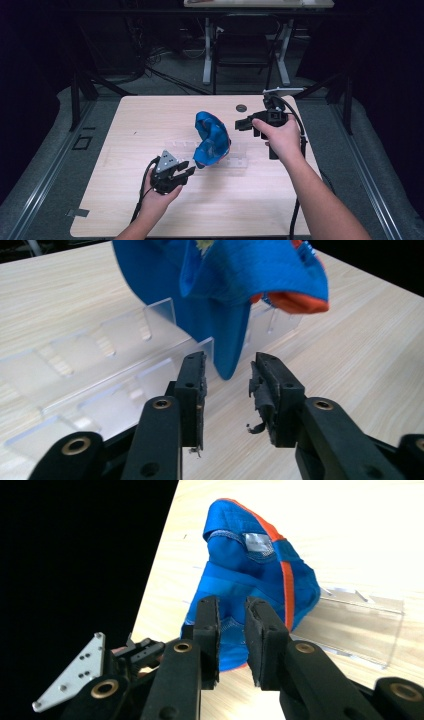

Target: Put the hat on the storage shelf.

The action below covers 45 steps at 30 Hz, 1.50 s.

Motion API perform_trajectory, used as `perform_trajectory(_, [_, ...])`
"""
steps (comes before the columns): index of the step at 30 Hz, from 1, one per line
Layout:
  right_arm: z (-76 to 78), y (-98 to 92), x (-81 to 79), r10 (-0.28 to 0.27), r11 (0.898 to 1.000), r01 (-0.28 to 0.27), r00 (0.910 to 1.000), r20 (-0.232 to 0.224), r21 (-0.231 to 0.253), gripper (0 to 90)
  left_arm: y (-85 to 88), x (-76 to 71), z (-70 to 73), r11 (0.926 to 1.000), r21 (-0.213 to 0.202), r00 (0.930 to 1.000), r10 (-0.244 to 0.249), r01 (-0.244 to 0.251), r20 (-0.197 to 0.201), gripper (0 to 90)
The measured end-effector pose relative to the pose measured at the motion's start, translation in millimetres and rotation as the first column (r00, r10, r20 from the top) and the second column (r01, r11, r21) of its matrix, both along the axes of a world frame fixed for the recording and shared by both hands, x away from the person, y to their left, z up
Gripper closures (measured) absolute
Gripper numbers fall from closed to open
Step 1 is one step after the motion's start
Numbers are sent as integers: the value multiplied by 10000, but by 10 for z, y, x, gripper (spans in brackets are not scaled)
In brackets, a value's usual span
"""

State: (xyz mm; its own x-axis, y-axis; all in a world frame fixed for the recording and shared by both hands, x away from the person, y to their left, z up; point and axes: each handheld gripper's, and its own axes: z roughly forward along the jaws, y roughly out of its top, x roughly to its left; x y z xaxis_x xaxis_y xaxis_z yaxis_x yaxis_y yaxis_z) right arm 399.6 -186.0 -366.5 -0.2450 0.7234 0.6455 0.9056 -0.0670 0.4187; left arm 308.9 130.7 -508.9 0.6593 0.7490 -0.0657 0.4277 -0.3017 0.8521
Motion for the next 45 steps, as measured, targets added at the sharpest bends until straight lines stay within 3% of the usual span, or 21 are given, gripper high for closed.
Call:
perform_trajectory(5, [32, -36, -83, 54, 9993, -44, 9997, 254, -372, 753, 129, 2, -15, 9996, 45, 9995, 290, -289, -126, 620])
perform_trajectory(10, [36, -57, -190, 155, 9943, -89, 9980, 615, -1064, 748, 263, 2, -47, 9980, 62, 9978, 628, -627, -199, 590])
perform_trajectory(14, [11, -96, -285, 188, 9896, -63, 9961, 860, -1439, 743, 383, 2, -77, 9971, 292, 9967, 719, -709, -370, 577])
perform_trajectory(26, [-122, -316, -583, 168, 9823, 70, 9920, 1254, -1872, 723, 751, -62, -181, 9919, 350, 9895, 1245, -1222, -738, 521])
perform_trajectory(29, [-160, -335, -677, 173, 9637, 262, 9869, 1602, -2656, 721, 808, -113, -206, 9918, 336, 9901, 1253, -1234, -628, 514])
perform_trajectory(31, [-221, -354, -728, 206, 9686, 167, 9889, 1468, -2482, 714, 826, -135, -212, 9919, 395, 9905, 1231, -1208, -618, 509])
perform_trajectory(33, [-267, -356, -773, 185, 9614, 253, 9876, 1558, -2740, 710, 836, -155, -243, 9910, 393, 9901, 1301, -1281, -533, 507])
perform_trajectory(36, [-363, -365, -858, 258, 9617, 177, 9877, 1545, -2735, 707, 849, -161, -284, 9907, 380, 9893, 1329, -1307, -610, 503])
perform_trajectory(42, [-583, -376, -1034, 61, 9615, 451, 9827, 1849, -2710, 698, 878, -162, -344, 9895, 367, 9876, 1418, -1395, -673, 498])
perform_trajectory(45, [-736, -397, -1119, -91, 9576, 722, 9752, 2213, -2789, 687, 880, -169, -364, 9893, 390, 9879, 1429, -1407, -607, 496])
